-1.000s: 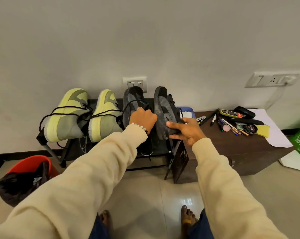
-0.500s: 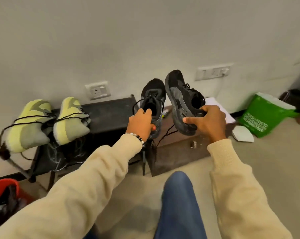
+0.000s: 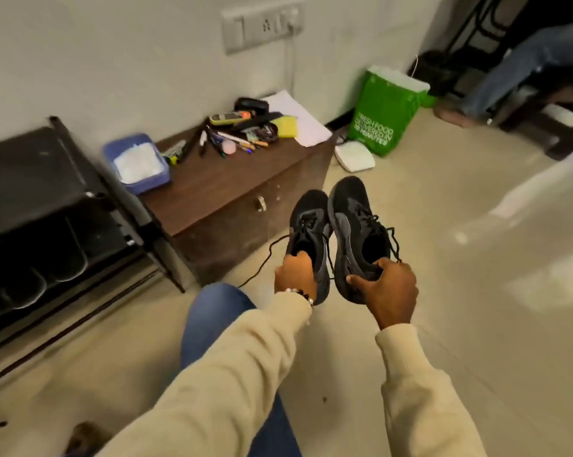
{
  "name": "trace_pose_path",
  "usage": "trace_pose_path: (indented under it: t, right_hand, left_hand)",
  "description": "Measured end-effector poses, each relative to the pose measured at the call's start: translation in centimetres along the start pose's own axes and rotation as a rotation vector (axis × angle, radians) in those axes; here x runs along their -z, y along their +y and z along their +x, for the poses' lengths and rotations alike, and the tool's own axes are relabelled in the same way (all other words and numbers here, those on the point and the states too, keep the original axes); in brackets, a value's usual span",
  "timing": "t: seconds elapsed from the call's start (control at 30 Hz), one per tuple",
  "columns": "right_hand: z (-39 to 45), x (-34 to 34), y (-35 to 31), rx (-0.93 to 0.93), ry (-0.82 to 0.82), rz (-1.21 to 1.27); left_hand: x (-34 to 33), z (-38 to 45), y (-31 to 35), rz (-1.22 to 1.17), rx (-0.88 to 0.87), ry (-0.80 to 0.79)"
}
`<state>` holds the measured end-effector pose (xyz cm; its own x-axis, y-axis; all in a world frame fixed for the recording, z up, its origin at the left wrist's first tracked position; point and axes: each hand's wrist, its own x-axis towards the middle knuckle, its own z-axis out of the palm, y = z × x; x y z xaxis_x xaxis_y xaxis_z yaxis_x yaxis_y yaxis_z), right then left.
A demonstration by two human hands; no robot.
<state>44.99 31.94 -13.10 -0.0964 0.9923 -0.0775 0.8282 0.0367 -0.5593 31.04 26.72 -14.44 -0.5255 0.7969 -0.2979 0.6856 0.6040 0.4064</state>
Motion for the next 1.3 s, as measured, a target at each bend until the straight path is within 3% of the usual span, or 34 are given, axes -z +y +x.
trace_pose_path:
  t: [0.27, 0.53, 0.63, 0.67, 0.73, 0.77, 0.87, 0.9, 1.0, 1.1, 1.3]
  right_hand:
    - [2.1, -14.0, 9.6, -0.272, -0.190, -0.126]
    - [4.2, -27.2, 15.5, -0.347, -0.326, -0.249]
    - [4.0, -29.8, 17.0, -0.404, -0.377, -0.329]
    - [3.6, -30.3, 17.3, -0.428, -0.391, -0.342]
    - [2.8, -30.7, 17.9, -0.451, -0.422, -0.352]
    - [2.5, -30.7, 18.3, -0.458, -0.445, -0.348]
    - [2.2, -30.3, 18.8, -0.461, -0.560, -0.332]
    - [2.0, -30.0, 18.8, -0.447, -0.593, -0.339]
    - [1.5, -28.8, 18.0, -0.449, -0.585, -0.335]
    - [1.3, -27.2, 16.8, -0.420, -0.537, -0.293]
    - [2.3, -23.3, 10.5, -0.227, -0.432, -0.147]
  left_hand:
    - [-14.9, 5.4, -2.7, 0.066, 0.142, -0.303]
    - [-24.5, 10.9, -9.6, 0.123, 0.230, -0.536]
    - [-24.3, 11.7, -10.6, 0.121, 0.280, -0.631]
    - [-17.4, 10.8, -6.2, 0.080, 0.336, -0.698]
    - [-24.3, 13.5, -11.4, 0.111, 0.291, -0.751]
    - [-27.1, 14.2, -13.2, 0.100, 0.368, -0.773]
    - [-38.9, 13.4, -17.3, 0.171, 0.190, -0.786]
    - [-38.9, 13.3, -17.5, 0.049, 0.246, -0.813]
    - [-26.1, 10.6, -11.0, -0.080, 0.280, -0.852]
    - [-23.8, 11.1, -10.9, -0.007, 0.236, -0.798]
    - [-14.6, 11.5, -8.3, -0.079, 0.086, -0.608]
